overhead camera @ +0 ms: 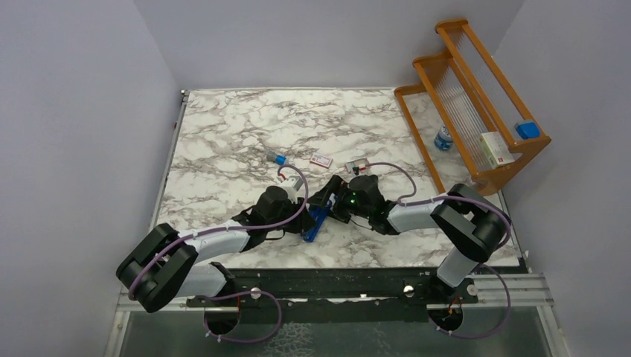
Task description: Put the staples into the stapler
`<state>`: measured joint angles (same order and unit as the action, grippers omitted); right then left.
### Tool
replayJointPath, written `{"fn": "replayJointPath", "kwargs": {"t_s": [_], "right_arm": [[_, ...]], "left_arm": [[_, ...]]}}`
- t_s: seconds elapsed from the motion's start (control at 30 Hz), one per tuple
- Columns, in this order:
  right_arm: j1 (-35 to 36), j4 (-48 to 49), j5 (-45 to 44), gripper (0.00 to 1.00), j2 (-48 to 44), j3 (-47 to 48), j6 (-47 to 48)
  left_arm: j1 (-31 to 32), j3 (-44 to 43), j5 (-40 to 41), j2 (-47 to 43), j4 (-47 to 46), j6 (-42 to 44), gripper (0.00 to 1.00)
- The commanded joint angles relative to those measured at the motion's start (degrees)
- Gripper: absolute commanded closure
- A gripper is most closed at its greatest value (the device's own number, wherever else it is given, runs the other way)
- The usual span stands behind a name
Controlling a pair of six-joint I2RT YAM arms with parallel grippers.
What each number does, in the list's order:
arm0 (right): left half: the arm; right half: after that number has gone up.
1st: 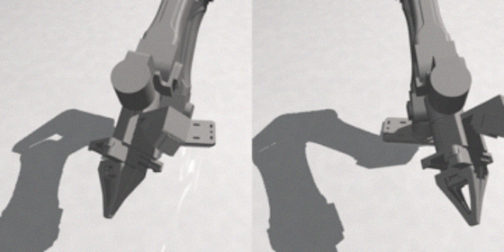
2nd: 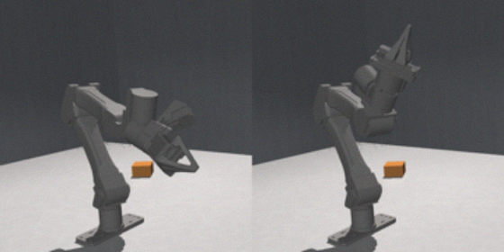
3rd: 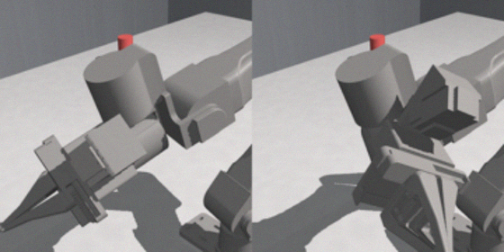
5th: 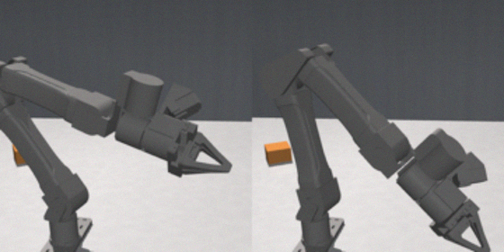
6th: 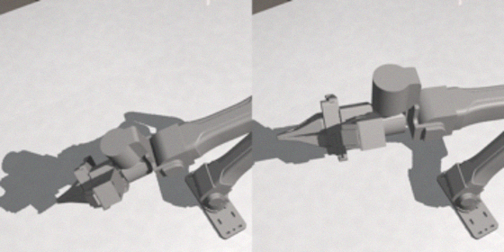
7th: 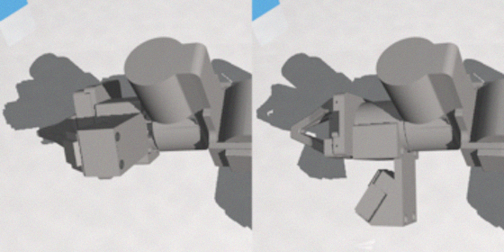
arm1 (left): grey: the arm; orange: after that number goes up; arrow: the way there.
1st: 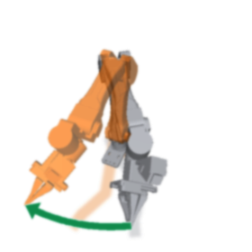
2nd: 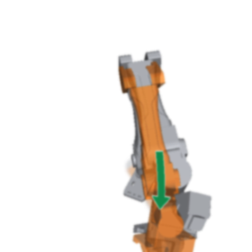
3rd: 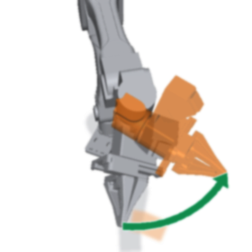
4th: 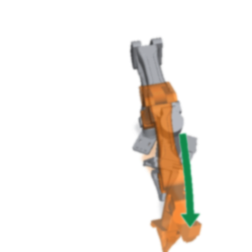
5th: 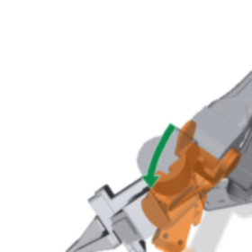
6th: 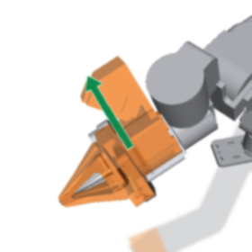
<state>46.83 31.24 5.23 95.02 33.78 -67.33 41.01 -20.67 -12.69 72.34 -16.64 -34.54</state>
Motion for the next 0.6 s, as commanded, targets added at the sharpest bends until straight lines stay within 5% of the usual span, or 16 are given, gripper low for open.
{"fn": "replayJointPath", "kwargs": {"t_s": [0.0,0.1,0.27,0.33,0.43,0.53,0.57], "right_arm": [[0.37,4.51,-1.81,0.01,4.20,0.73,-2.89],[0.37,4.57,-2.24,0.04,5.47,1.10,-2.45],[0.37,7.89,-2.39,0.22,6.13,-0.53,-0.76],[0.37,11.79,-2.62,0.47,6.24,-2.83,-0.22],[0.32,13.63,-2.91,0.97,6.25,-3.88,0.51],[0.37,12.92,-3.14,0.99,5.84,-3.84,1.29],[0.37,13.19,-3.15,0.84,5.55,-4.00,1.55]], "left_arm": [[0.38,-0.83,-1.62,0.37,1.18,3.01,1.00],[0.38,-1.70,-1.52,0.29,2.99,4.32,1.00],[0.38,-3.04,-1.53,0.61,4.80,5.97,1.00],[0.37,-3.30,-1.50,1.38,5.12,6.34,1.00],[0.38,-3.59,-1.33,1.75,5.45,6.55,1.00],[0.38,-4.65,-0.34,1.59,6.80,7.10,1.00],[0.38,-5.33,0.33,1.54,7.79,7.63,1.00]]}}
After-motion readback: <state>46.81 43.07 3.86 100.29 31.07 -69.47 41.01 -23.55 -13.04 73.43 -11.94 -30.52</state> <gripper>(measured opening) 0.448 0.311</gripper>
